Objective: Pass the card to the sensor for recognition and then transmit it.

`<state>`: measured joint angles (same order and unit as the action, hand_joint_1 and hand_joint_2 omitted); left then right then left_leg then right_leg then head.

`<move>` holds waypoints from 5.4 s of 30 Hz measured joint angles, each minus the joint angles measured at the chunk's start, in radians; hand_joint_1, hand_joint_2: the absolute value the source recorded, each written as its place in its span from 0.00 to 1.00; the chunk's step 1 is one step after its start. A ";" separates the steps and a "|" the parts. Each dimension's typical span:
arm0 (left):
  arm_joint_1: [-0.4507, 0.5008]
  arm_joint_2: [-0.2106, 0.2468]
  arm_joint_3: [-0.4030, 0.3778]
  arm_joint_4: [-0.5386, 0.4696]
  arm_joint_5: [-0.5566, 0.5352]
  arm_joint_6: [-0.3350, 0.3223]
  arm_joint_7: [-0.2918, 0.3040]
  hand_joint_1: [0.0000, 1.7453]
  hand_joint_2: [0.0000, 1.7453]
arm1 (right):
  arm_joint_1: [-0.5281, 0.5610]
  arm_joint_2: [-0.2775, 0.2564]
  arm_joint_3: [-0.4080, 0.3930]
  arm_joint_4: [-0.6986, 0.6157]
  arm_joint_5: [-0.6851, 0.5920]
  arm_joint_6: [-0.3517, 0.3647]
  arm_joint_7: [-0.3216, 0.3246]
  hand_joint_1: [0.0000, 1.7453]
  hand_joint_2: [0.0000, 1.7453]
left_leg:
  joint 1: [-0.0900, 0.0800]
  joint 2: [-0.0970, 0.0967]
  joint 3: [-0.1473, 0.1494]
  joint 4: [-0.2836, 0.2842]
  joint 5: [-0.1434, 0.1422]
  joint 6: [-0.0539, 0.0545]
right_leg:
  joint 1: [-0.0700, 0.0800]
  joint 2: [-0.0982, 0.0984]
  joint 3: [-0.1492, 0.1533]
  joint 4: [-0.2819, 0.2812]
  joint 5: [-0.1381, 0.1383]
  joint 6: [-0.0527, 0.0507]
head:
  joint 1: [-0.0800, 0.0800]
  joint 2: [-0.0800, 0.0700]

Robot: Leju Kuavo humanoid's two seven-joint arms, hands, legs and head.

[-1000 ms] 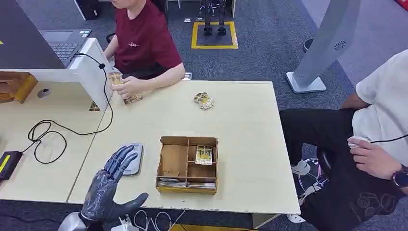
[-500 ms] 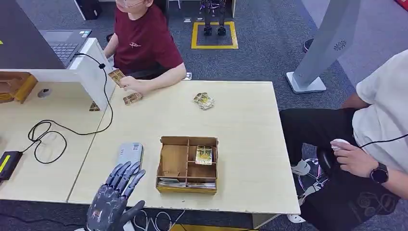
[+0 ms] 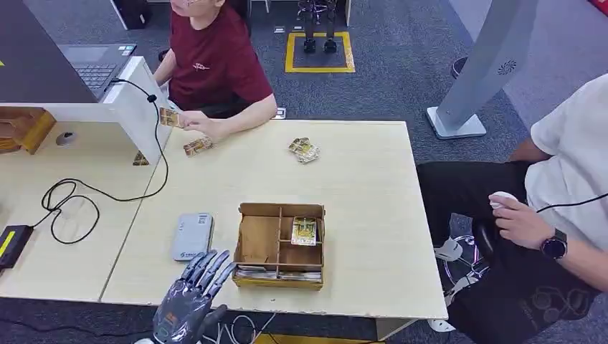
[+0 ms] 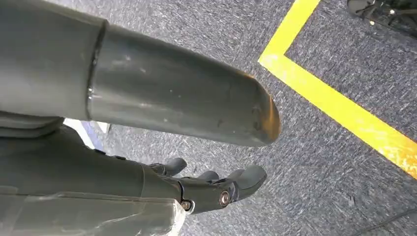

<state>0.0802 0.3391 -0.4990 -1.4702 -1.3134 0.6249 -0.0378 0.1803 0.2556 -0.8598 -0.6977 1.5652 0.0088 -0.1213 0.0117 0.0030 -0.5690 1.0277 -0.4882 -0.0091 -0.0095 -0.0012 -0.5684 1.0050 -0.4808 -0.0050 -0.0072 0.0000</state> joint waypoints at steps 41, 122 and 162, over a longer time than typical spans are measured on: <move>-0.147 -0.155 -0.057 0.143 0.090 -0.031 -0.045 0.00 1.00 | -0.038 -0.051 0.031 0.131 0.000 -0.063 -0.005 0.00 0.00 | 0.000 0.000 0.000 0.000 0.000 0.000 | 0.000 0.000 0.000 0.000 0.000 0.000 | 0.000 0.000; -0.485 -0.106 0.118 0.043 0.228 -0.261 0.132 1.00 1.00 | -0.001 -0.020 0.060 0.015 0.000 -0.002 0.012 0.00 0.00 | 0.000 0.000 0.000 0.000 0.004 -0.001 | 0.000 0.000 -0.001 0.001 0.003 -0.001 | 0.000 0.000; -0.274 0.070 0.534 0.138 0.264 -0.037 0.147 0.00 1.00 | 0.044 0.008 0.037 -0.074 0.000 0.080 0.005 0.00 0.00 | 0.001 0.005 0.001 -0.002 0.002 -0.004 | 0.001 0.006 -0.003 0.004 0.001 -0.004 | 0.000 0.000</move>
<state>-0.1937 0.4086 0.0349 -1.3321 -1.0498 0.5874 0.1095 0.2242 0.2640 -0.8224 -0.7713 1.5652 0.0885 -0.1160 0.0127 0.0079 -0.5682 1.0260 -0.4861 -0.0127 -0.0086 0.0043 -0.5713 1.0091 -0.4803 -0.0095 -0.0076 0.0000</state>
